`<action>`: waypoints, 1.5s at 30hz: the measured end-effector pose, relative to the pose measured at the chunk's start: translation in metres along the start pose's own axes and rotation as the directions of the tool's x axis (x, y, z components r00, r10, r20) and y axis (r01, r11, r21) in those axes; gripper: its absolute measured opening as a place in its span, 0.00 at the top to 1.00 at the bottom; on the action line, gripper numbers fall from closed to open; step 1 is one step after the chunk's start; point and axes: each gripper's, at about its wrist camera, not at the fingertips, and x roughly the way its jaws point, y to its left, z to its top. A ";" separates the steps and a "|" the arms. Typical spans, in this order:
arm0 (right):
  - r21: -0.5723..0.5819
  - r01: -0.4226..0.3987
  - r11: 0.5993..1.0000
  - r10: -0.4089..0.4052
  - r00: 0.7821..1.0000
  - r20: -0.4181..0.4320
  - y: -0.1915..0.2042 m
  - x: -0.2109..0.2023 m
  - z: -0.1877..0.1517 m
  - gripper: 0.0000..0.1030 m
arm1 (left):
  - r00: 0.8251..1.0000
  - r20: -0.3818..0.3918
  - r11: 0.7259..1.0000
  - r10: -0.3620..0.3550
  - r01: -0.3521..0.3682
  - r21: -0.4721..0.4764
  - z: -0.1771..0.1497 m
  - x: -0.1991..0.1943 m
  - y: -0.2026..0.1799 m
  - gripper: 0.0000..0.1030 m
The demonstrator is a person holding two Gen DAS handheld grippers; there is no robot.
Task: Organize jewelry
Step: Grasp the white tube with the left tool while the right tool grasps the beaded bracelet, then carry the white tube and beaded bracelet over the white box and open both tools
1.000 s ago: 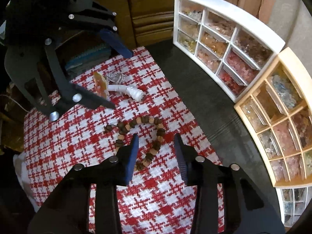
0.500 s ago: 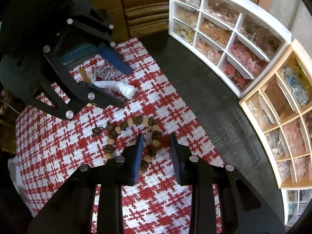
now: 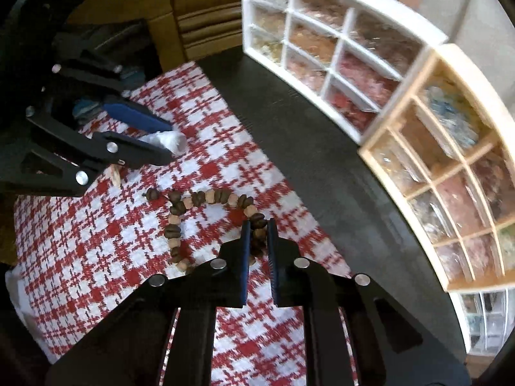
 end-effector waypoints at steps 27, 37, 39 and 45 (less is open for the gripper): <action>-0.014 0.116 0.993 -0.110 0.971 0.213 0.042 -0.152 -0.029 0.89 | 0.966 0.251 0.996 0.067 -0.079 0.039 -0.027 -0.120 -0.083 0.85; 0.044 0.205 0.978 -0.209 0.944 0.257 0.072 -0.217 -0.085 0.89 | 0.950 0.313 0.987 0.018 -0.067 0.145 -0.048 -0.167 -0.159 0.85; 0.062 0.222 0.973 -0.230 0.938 0.260 0.076 -0.231 -0.102 0.89 | 0.945 0.326 0.984 0.001 -0.059 0.168 -0.053 -0.174 -0.176 0.85; 0.129 0.260 0.957 -0.285 0.925 0.250 0.077 -0.257 -0.154 0.89 | 0.938 0.337 0.971 -0.081 -0.002 0.238 -0.070 -0.186 -0.232 0.85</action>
